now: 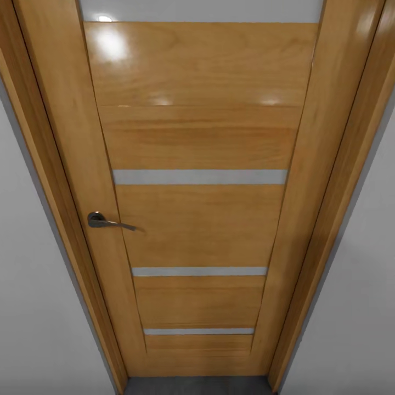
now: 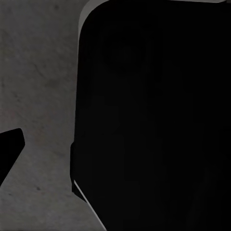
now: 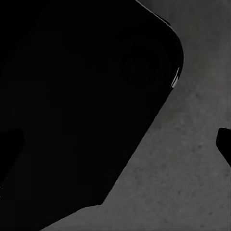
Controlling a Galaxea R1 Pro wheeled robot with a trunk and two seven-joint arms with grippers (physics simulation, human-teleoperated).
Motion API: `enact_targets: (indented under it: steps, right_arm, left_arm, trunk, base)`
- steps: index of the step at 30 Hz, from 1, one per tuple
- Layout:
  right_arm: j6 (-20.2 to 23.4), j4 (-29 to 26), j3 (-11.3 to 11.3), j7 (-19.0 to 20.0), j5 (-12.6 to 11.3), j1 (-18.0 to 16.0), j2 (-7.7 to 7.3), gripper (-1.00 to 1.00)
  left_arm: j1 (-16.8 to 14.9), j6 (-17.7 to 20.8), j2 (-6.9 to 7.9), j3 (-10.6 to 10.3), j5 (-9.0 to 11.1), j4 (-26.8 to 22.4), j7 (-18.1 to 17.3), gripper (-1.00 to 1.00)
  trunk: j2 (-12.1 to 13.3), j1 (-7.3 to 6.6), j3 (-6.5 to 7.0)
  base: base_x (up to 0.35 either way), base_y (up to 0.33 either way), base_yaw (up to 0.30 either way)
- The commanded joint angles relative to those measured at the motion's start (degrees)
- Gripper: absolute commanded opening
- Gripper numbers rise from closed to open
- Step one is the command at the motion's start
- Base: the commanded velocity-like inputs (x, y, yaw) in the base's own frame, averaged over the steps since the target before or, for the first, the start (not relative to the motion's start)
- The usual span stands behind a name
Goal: Move the two storage containers from the living room to the garage. In the garage, place one container on the floor and stack the other container on top of it (either order is fine).
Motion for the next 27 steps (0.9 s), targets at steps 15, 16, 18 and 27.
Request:
enact_targets:
  steps: [15, 16, 18, 27]
  right_arm:
    - [-0.4, -6.5, 0.3, -0.3, -0.8, 0.0, -0.83, 1.00]
    - [-0.1, -8.8, 0.3, -0.6, -0.8, 0.0, -0.86, 1.00]
    - [0.8, -15.3, 0.3, -1.8, -0.7, 0.0, -0.98, 1.00]
    - [10.9, -38.3, 0.2, -3.8, -0.6, 0.1, -6.18, 1.00]
  left_arm:
    - [0.0, 0.0, -0.25, -0.1, 0.5, -0.1, 0.0, 1.00]
    - [0.0, 0.0, -0.29, -0.1, 0.6, -0.1, 0.0, 1.00]
    - [0.0, 0.0, -0.33, 0.0, 0.6, -0.8, 0.0, 1.00]
    - [0.0, -0.1, -0.43, 0.2, 0.6, -2.8, 0.0, 1.00]
  trunk:
    - [0.0, 0.00, -0.05]
    - [0.0, 0.00, -0.05]
    - [0.0, 0.00, -0.05]
    - [0.0, 0.00, -0.05]
  base:
    - [0.000, 0.000, 0.000]
    - [0.000, 0.000, 0.000]
    - [0.000, 0.000, 0.000]
    - [0.000, 0.000, 0.000]
